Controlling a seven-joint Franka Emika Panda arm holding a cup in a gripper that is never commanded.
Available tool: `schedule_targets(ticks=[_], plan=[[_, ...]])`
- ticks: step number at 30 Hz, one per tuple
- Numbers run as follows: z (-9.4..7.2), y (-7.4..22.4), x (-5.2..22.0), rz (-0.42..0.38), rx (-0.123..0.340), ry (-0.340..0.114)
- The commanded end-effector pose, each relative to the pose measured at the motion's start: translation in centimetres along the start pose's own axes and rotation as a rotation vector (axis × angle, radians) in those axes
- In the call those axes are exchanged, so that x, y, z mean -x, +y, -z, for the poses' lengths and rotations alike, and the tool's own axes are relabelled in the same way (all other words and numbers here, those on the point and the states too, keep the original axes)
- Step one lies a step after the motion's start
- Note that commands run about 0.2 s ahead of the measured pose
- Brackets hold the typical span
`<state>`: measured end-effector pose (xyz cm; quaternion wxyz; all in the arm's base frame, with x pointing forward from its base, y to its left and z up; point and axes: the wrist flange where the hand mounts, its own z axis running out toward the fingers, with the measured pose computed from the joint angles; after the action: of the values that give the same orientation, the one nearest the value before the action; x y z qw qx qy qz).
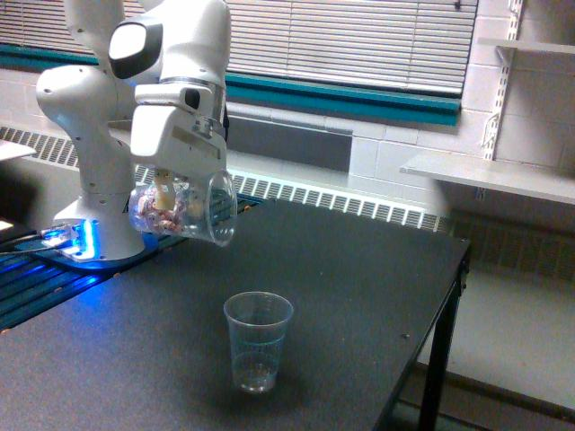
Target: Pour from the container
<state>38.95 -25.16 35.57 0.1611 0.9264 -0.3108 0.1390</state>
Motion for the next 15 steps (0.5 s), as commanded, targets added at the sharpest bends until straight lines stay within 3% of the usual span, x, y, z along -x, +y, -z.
schedule_targets(ticks=[1,15], plan=[[0.0,-0.9,-0.4,0.008,0.019,-0.001],[1.8,-1.1,-3.2,0.092,0.089,0.012]])
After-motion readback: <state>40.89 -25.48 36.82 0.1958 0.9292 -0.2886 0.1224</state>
